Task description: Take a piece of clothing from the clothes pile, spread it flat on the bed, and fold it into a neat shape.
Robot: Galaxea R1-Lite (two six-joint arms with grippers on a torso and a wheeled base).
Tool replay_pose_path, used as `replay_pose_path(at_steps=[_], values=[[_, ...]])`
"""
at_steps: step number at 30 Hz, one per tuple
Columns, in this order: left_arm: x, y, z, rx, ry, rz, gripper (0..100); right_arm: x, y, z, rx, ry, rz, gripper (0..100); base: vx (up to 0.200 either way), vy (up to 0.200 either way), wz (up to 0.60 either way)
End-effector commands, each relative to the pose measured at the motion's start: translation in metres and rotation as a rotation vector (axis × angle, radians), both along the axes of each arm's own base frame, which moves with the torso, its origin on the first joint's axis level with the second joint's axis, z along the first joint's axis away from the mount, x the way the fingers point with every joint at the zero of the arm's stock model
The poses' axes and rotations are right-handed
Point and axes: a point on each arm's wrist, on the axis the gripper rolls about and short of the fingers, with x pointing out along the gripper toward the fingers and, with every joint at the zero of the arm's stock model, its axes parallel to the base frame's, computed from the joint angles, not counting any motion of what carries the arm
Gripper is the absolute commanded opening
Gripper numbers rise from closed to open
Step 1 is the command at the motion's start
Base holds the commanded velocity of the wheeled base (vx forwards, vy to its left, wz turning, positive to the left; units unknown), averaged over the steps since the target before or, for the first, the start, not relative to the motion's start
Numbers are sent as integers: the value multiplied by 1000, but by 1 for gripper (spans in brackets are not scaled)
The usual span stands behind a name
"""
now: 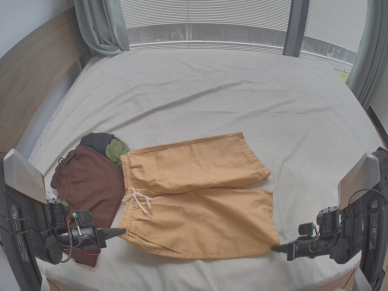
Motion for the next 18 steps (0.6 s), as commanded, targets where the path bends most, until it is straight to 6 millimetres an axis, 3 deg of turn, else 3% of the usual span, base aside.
replay_pose_path(at_steps=[1,18], values=[[-7,1,-1,4,14,-7,0,-5,0,6,6,-2,9,0,0,0,0],[-27,2,-3,41,41,-31,0,-10,-4,7,-12,-4,26,0,0,0,0]])
